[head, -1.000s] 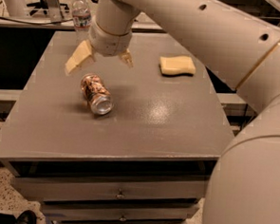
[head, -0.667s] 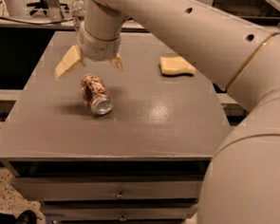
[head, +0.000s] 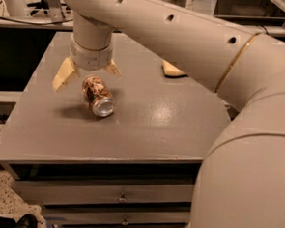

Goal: Place orange can upright

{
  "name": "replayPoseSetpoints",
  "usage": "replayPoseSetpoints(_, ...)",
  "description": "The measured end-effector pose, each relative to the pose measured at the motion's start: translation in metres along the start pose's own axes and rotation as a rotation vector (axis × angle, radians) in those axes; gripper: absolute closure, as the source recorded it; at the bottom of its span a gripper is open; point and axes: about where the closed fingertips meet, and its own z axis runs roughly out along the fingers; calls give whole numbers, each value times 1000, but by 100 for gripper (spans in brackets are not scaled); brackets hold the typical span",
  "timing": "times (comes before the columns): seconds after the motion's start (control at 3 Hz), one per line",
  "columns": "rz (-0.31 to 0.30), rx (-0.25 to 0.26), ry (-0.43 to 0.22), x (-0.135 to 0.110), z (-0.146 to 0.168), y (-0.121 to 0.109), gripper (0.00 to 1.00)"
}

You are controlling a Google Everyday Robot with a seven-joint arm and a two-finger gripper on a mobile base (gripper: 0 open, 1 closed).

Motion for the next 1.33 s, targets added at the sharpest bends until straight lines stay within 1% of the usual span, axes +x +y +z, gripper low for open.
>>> replayPoseSetpoints(0.33,-10,39,19,6,3,-6,0)
replayPoseSetpoints(0.67,-22,58,41,11,7,-9,0)
replayPoseSetpoints(1.0,-49,68,62,11,13,-7,0)
replayPoseSetpoints(1.33,-67,72,61,10,17,-6,19)
